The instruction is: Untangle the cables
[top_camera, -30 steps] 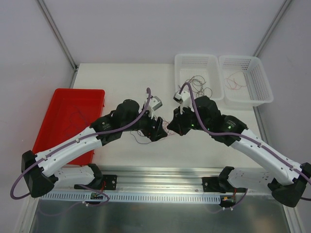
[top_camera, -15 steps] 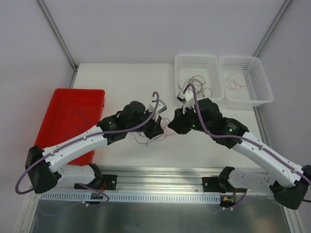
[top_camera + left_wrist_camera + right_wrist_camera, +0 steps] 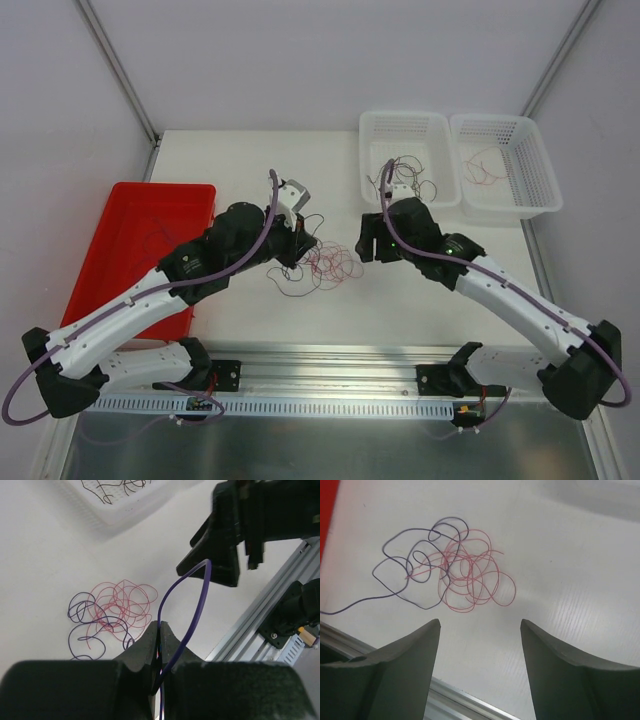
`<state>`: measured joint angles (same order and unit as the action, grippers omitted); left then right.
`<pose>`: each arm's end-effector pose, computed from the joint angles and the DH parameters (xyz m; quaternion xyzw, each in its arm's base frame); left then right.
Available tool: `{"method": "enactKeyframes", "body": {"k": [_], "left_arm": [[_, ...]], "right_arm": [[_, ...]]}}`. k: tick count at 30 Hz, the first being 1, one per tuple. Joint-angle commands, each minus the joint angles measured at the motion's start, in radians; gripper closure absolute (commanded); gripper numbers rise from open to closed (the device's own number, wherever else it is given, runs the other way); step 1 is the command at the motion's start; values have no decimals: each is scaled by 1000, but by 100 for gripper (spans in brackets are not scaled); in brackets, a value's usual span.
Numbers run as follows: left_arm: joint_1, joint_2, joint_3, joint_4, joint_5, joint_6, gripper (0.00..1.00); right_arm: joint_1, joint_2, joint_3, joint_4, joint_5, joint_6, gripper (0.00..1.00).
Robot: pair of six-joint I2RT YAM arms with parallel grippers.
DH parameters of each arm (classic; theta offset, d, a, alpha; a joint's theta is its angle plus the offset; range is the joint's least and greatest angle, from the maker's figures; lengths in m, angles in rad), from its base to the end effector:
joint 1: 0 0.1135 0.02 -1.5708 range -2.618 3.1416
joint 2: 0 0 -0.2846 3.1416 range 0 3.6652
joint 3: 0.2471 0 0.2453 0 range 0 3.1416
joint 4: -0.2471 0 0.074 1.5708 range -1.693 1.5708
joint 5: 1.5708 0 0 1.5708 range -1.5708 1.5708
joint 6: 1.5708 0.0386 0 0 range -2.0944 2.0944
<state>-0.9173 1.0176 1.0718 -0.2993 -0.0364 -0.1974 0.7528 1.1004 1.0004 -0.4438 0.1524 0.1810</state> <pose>0.1312 -0.1690 0.4011 0.2671 0.7415 -0.3133 0.5297 0.1716 0.1527 0.3451 -0.2091 0.8438 0.1613 0.4672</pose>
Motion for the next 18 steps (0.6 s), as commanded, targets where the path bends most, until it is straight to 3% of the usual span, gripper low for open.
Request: {"method": "enactKeyframes", "body": {"k": [1,8,18], "left_arm": [[-8,-28,48,-43,-46,-14,100],[-8,-43,66,-70,-45,-28,100],[-8,-70,89,-101,-54,-31,100]], "right_arm": [[-3,125,26,69,-43,11,31],[-6,341,72,175,-123,-175,30],[-49,596,121,284,-238,-163,32]]}}
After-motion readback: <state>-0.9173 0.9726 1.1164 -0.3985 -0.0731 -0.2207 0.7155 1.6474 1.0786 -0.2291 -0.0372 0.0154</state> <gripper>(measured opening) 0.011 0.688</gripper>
